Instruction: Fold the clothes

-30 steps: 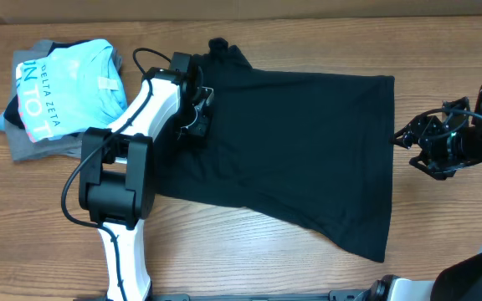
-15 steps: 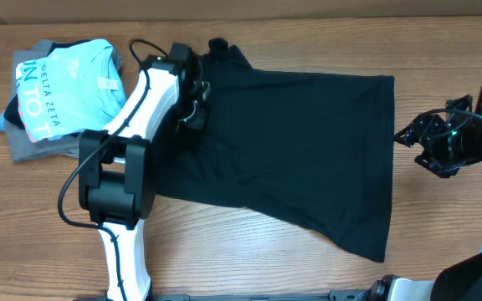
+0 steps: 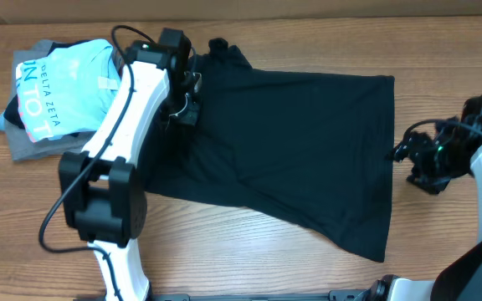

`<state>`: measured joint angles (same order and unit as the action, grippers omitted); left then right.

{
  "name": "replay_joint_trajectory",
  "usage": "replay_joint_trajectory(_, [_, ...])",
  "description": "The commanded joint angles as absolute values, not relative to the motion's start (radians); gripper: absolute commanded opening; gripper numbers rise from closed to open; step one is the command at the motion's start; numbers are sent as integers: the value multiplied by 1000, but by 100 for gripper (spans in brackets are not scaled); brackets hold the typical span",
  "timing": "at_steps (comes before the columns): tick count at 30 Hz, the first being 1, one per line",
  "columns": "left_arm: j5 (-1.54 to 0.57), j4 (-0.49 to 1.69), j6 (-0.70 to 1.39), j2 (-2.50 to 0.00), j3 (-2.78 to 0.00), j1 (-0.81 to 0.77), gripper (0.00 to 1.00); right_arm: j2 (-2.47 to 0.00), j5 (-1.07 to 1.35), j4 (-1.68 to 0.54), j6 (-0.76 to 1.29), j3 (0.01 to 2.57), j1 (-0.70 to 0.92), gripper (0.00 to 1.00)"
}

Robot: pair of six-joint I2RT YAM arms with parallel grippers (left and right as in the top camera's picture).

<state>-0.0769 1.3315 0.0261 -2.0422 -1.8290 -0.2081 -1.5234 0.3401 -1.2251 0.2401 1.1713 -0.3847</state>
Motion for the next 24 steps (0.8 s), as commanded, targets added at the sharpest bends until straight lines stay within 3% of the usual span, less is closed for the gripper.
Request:
replay_joint_trajectory(1, [-67,1353,51,-1948,-1860,-209,4,-1515,330,-1205,271,1094,-382,73])
replay_joint_trajectory(9, [-65,1431,68,-1882,-1860,-209,4,-1515,326,-1171,310,915,-383,71])
replay_joint_trajectory(13, [-25,1456,88,-1883,-1860,-209,4,-1515,322,-1184,363,842,-382,58])
replay_joint_trajectory(20, [-21,1461,91,-1883,-1860,-209,4,-1515,322,-1127,469,724,-383,47])
replay_joint_trajectory(24, [-6,1456,94,-1883,-1860,-209,4,-1515,322,-1135,500,719,-382,46])
